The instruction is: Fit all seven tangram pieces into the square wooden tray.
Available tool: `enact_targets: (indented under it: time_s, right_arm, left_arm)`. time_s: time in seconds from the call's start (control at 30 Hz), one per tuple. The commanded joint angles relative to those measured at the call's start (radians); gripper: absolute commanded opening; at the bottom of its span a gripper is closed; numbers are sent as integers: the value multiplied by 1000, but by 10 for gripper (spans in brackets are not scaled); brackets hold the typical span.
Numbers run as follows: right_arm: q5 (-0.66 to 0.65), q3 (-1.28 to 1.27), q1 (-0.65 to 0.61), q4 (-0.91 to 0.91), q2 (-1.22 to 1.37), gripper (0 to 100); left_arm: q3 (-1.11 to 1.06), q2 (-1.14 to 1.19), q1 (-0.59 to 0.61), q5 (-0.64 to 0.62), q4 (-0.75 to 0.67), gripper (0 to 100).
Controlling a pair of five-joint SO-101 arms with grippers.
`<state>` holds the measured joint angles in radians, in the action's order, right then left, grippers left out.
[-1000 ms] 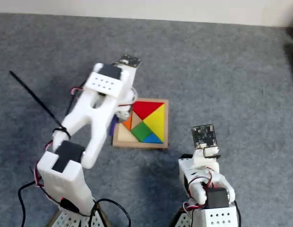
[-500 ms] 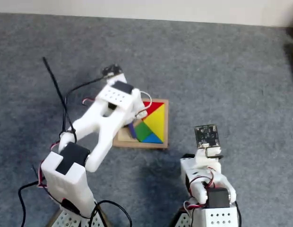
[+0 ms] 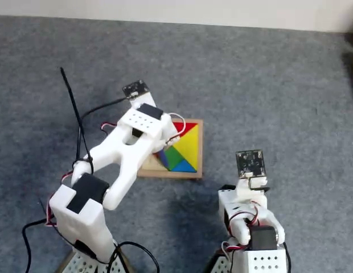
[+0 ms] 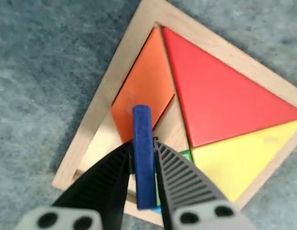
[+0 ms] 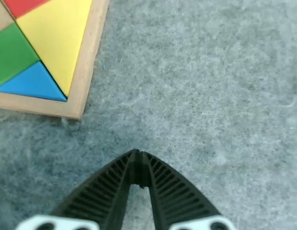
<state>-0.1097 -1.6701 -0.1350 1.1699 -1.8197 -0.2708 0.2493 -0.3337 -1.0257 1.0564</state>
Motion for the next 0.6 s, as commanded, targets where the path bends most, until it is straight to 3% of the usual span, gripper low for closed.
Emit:
enact_targets:
  time_s: [0.0, 0.1, 0.4, 0.57]
  right_arm:
    - [-9, -105, 12, 4, -13, 5]
    - [-9, -105, 12, 4, -13, 5]
    - [-9, -105, 12, 4, -13, 5]
    - [-9, -105, 12, 4, -13, 5]
  left_arm:
    - [48, -45, -33, 5, 87, 8]
    - [77, -48, -33, 64, 141, 8]
    - [157, -44, -30, 66, 192, 20]
    - [153, -44, -30, 43, 158, 192]
